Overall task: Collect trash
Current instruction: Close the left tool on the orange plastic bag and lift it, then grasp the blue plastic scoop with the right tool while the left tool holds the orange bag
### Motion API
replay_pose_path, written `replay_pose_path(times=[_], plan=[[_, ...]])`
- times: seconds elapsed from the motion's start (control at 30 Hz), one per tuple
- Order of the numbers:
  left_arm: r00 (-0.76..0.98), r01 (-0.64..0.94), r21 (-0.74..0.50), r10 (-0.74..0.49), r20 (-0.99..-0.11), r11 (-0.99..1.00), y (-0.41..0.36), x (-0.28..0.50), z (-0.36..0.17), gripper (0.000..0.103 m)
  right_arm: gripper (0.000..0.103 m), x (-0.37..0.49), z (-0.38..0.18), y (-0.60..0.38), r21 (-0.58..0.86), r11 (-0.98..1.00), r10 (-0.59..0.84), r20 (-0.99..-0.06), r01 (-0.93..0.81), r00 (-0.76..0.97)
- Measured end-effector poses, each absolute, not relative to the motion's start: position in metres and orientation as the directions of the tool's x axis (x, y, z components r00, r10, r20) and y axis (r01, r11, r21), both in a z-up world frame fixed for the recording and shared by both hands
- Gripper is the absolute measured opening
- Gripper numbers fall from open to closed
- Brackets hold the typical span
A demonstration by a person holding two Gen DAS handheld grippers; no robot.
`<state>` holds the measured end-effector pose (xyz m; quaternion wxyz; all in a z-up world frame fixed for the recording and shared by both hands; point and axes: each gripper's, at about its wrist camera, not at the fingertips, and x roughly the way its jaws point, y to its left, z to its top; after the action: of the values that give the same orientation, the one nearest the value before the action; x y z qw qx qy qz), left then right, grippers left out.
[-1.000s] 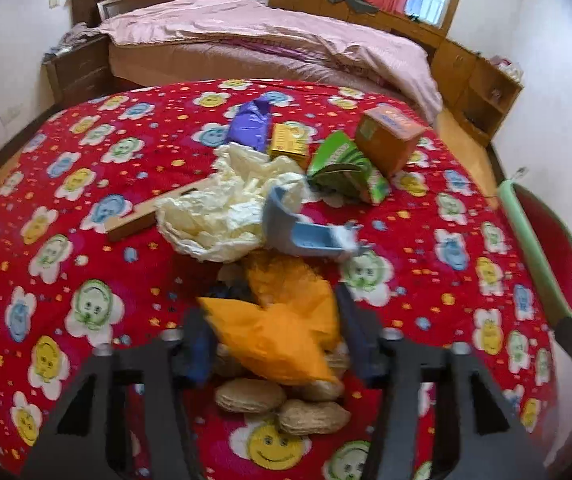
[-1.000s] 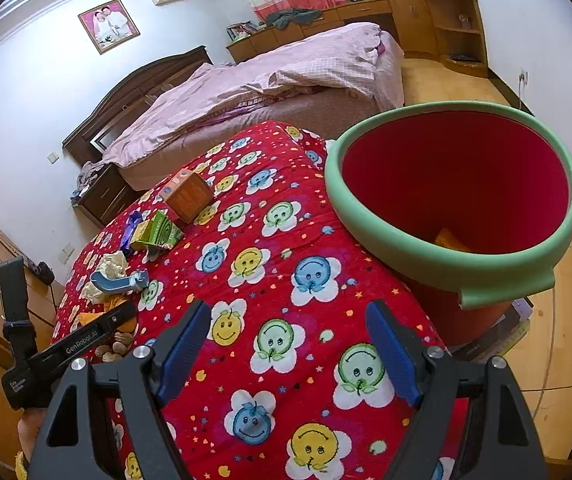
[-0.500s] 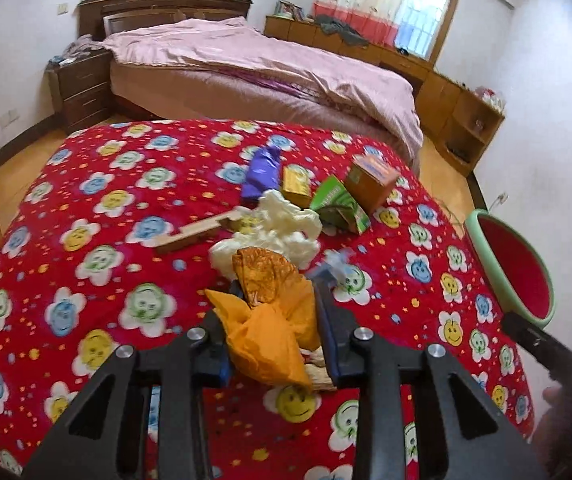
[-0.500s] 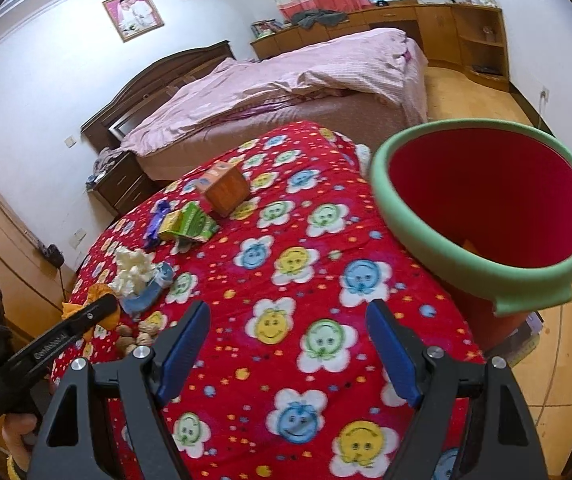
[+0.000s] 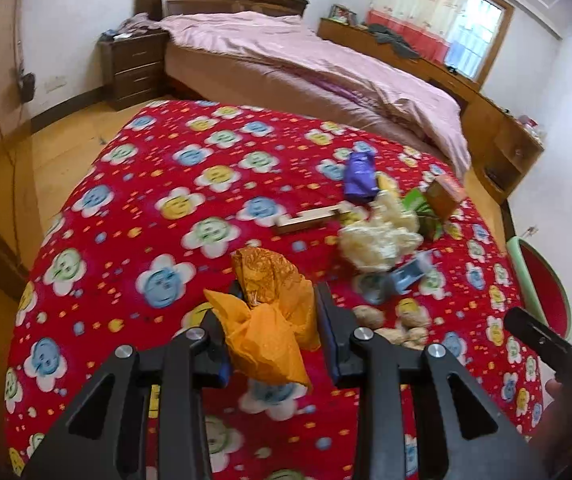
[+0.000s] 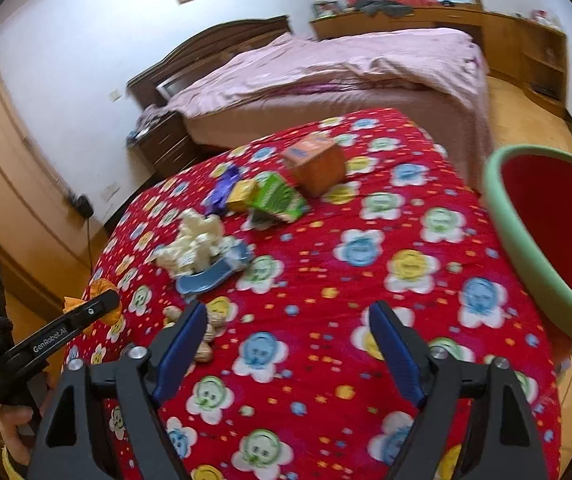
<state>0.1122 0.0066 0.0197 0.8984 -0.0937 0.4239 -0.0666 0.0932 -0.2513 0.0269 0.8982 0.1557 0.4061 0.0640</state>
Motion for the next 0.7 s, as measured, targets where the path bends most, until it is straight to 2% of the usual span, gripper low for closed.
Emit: replay_pose_path(times=[0.13,0.23,0.7], plan=[[0.636,0.01,-0.205,-0.165,-0.754,0.979,0.016,0.11,0.014,0.035,0.093,0.105,0.025,-0.232,0.311,0.949,0.27,-0.716,-0.052,0.644],[0.642,-0.006,-0.192,-0.144,-0.753,0.981,0.022,0.109,0.012,0.035,0.099,0.116,0.02,-0.219,0.304,0.949,0.29,-0.724,-0.087,0.626],[0.635,-0.02,-0.198,-0.141,-0.76,0.98,0.027,0.114,0.004,0.035,0.101,0.162,-0.006,-0.177,0.224,0.961,0.278,-0.776,-0.165,0.566]])
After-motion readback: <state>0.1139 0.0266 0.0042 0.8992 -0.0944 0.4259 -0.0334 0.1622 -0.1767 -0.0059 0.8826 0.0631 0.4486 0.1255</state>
